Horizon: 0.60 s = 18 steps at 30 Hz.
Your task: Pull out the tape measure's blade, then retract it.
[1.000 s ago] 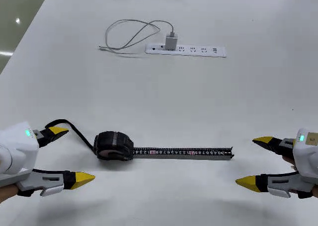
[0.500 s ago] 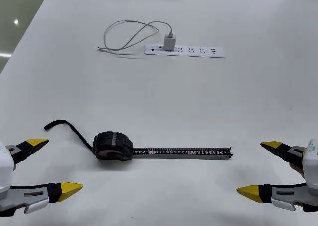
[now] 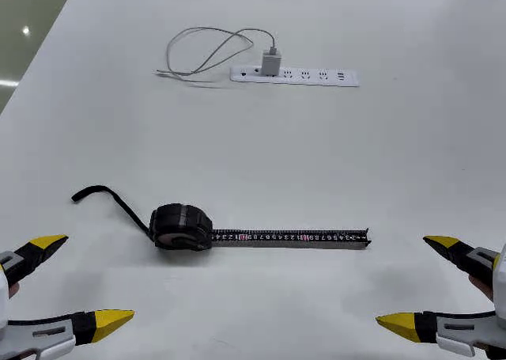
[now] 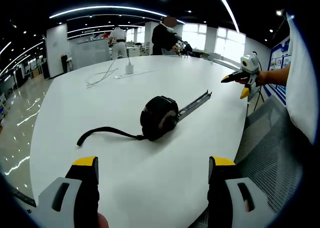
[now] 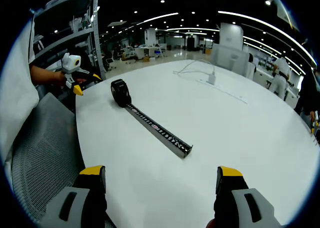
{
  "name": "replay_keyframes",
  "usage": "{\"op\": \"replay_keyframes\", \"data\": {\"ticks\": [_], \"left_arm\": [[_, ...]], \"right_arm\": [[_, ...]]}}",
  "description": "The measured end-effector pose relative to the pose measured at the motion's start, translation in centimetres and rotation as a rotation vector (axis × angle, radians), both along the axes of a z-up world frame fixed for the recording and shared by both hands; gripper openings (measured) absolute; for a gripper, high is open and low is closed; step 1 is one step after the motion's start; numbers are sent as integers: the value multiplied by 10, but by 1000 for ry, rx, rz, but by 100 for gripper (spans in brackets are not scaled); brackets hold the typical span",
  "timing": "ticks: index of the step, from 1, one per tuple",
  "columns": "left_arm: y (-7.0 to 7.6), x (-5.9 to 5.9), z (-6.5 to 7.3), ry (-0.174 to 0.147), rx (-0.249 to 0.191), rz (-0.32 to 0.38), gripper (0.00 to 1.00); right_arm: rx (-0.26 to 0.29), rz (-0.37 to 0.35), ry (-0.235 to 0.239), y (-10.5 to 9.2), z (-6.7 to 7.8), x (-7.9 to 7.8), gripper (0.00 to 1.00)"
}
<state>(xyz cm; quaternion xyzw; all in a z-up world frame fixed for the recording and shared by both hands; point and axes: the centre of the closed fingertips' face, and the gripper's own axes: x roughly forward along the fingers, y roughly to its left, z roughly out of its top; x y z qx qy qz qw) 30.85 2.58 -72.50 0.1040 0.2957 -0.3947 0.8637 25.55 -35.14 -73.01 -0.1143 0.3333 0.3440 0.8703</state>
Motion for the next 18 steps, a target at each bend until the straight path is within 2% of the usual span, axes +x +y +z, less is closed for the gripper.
{"op": "replay_keyframes", "data": {"ticks": [1, 4, 7, 9, 12, 18], "left_arm": [[2, -1, -2, 4, 5, 3, 89], [4, -4, -2, 17, -21, 17, 90], [6, -7, -3, 12, -9, 14, 92], [6, -8, -2, 23, -32, 22, 93], [7, -9, -2, 25, -42, 33, 96], [7, -17, -5, 32, -38, 52, 98]], "right_arm": [[2, 0, 2, 0, -1, -1, 91], [-2, -3, 0, 1, -4, -4, 93], [-2, -8, 6, 0, -6, -7, 95], [-4, -9, 6, 0, -7, -8, 97], [-4, -12, 9, 0, -9, -10, 99], [-8, -23, 27, -1, -14, -15, 99]]}}
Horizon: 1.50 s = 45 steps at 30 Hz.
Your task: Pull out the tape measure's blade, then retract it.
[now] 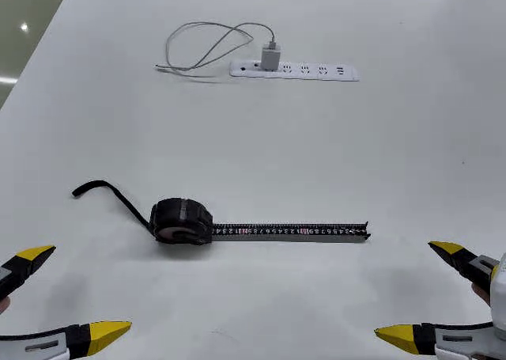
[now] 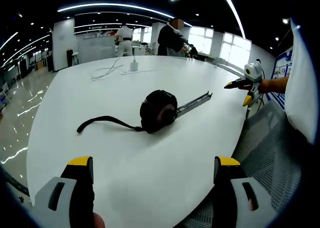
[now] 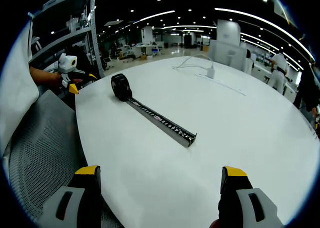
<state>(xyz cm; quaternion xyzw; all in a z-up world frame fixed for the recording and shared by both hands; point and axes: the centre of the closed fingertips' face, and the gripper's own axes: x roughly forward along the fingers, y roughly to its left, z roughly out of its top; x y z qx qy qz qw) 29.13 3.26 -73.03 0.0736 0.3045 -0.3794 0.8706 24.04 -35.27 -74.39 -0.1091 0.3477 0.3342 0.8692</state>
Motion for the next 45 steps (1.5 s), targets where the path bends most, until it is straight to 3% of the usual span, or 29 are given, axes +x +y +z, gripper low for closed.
{"op": "replay_keyframes", "data": {"ticks": [27, 33, 45], "left_arm": [[-1, -4, 1, 2, -9, 4, 99], [-2, -1, -1, 8, -5, 38, 97], [-24, 5, -7, 23, 17, 58, 94]], "right_arm": [[7, 2, 12, 2, 0, -3, 99], [8, 4, 9, 4, 0, -1, 98], [7, 9, 15, 4, -1, -1, 98]]}}
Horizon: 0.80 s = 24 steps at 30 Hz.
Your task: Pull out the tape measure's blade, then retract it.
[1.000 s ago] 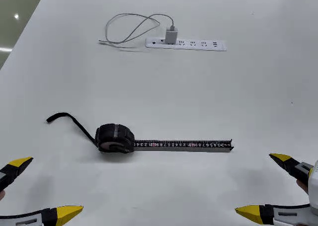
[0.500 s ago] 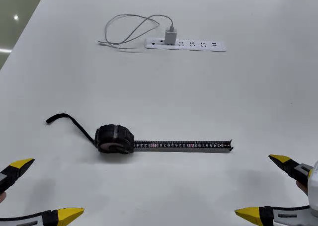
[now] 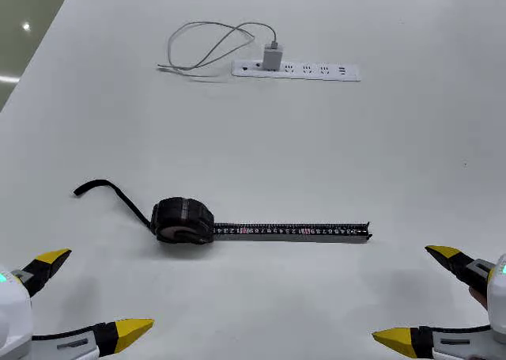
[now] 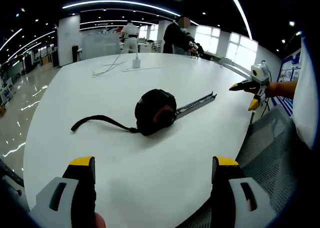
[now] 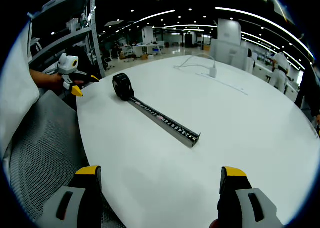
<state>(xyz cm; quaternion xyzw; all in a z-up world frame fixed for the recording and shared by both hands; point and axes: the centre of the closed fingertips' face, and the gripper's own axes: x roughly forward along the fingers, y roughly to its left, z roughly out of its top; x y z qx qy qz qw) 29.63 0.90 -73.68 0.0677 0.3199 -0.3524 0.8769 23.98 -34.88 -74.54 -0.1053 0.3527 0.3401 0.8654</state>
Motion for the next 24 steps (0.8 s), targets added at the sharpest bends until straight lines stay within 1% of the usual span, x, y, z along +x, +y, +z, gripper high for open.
{"op": "replay_keyframes", "data": {"ticks": [3, 5, 10, 16, 18, 21, 22, 24], "left_arm": [[-4, 4, 0, 5, 0, 22, 94], [-8, 5, 0, 10, -6, 23, 93], [-17, 8, -1, 14, -2, 31, 94], [-25, 12, -3, 17, -3, 39, 95], [-25, 17, -4, 16, 0, 50, 95], [-30, 21, -1, 11, -21, 62, 95], [-33, 23, 0, 13, -36, 66, 95], [-37, 25, 0, 13, -41, 67, 95]], "right_arm": [[-7, 1, 2, -1, -1, 0, 97], [-7, 3, 5, -1, -3, -1, 97], [-4, -1, 4, -2, -3, 0, 96], [-4, -2, 3, -2, -3, 1, 96], [-3, -2, 4, -2, -3, 1, 96], [-12, -2, 1, -3, -3, 2, 96], [-11, -3, 2, -2, -4, 2, 96], [-11, -4, 3, -2, -4, 2, 96]]}}
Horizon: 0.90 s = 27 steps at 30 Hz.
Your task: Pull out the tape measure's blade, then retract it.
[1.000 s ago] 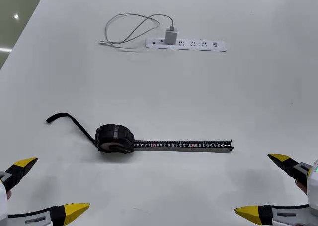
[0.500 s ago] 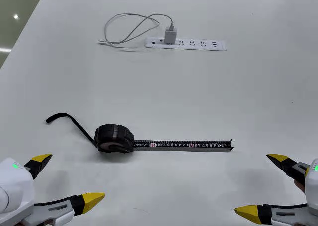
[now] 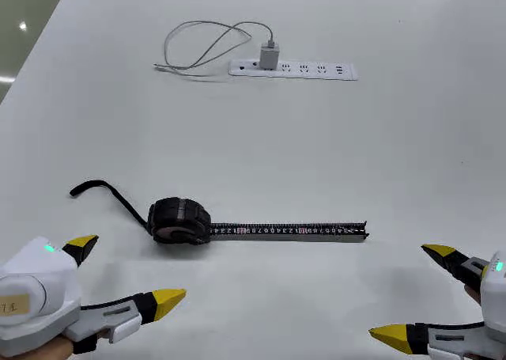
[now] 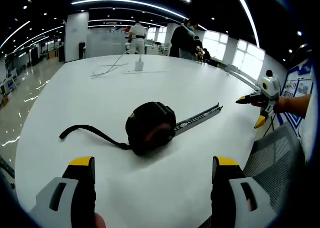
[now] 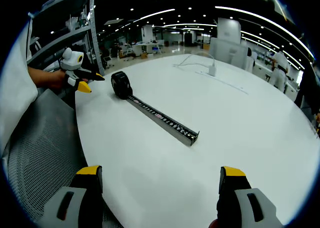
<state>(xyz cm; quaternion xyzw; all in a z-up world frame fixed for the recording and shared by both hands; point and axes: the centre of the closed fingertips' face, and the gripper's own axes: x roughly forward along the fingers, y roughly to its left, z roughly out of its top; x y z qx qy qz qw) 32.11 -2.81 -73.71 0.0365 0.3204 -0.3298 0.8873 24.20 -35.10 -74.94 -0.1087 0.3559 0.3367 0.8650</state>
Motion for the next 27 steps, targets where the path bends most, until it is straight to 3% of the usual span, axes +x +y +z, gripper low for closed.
{"op": "replay_keyframes", "data": {"ticks": [16, 27], "left_arm": [[-28, 21, -2, -7, -7, 9, 94], [-47, 24, -3, 8, -29, -16, 94]], "right_arm": [[2, -6, -13, 1, 2, 6, 96], [4, -10, -10, 0, 0, 4, 95]]}}
